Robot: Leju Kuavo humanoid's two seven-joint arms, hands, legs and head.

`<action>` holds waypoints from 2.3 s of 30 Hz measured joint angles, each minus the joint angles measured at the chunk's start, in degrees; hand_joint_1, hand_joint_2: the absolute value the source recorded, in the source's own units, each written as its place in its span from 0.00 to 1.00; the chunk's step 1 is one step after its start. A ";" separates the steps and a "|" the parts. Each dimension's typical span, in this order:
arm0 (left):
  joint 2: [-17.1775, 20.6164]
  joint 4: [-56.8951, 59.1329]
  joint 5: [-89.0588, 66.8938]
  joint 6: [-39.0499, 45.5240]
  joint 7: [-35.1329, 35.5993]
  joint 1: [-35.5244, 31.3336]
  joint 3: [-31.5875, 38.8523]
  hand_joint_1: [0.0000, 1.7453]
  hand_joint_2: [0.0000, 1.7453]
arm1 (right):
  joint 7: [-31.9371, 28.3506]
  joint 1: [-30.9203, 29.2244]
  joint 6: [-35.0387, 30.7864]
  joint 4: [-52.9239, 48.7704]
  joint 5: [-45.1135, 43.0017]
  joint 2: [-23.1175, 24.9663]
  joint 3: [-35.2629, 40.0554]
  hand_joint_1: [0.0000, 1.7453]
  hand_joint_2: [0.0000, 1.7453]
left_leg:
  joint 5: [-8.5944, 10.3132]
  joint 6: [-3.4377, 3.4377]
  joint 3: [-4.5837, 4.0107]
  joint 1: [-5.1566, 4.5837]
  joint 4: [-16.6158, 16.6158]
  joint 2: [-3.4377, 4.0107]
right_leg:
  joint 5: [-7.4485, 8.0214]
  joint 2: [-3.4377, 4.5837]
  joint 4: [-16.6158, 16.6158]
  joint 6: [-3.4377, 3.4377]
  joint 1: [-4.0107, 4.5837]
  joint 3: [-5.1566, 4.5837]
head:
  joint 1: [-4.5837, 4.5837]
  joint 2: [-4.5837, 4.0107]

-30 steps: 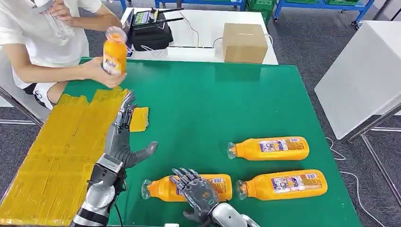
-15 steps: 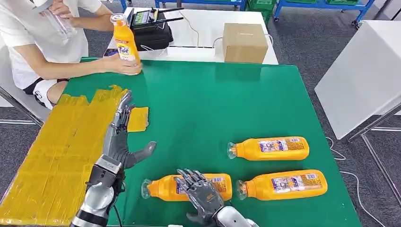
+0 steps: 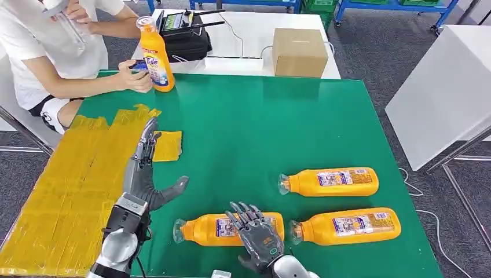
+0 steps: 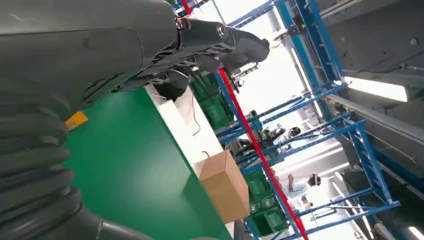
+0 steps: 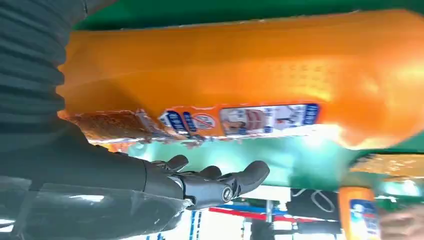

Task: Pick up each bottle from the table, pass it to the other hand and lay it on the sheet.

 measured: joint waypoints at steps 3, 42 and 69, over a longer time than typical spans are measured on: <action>-0.02 -0.13 -0.02 0.00 0.15 0.15 0.39 0.00 1.00 | 0.48 0.01 0.00 0.00 0.68 0.04 -0.66 0.00 1.00 | 0.00 0.00 0.00 0.00 0.00 0.00 | 0.00 0.00 0.00 0.00 0.00 0.00 | 0.00 0.00; -0.85 0.18 1.38 -1.11 1.03 -1.24 0.52 0.00 1.00 | 2.38 -7.30 6.58 11.59 0.78 2.69 -3.54 1.00 1.00 | -0.08 -0.04 0.47 0.01 -0.01 0.04 | -0.15 0.01 -0.03 0.04 0.00 -0.18 | 0.00 0.00; -0.96 -0.83 0.74 0.15 0.33 1.56 0.33 0.00 1.00 | -12.28 1.67 -21.87 -0.93 -15.56 6.77 -15.18 1.00 1.00 | -0.07 -0.07 0.16 0.00 0.01 -0.16 | -0.16 -0.03 0.01 0.10 0.00 0.22 | 0.00 0.00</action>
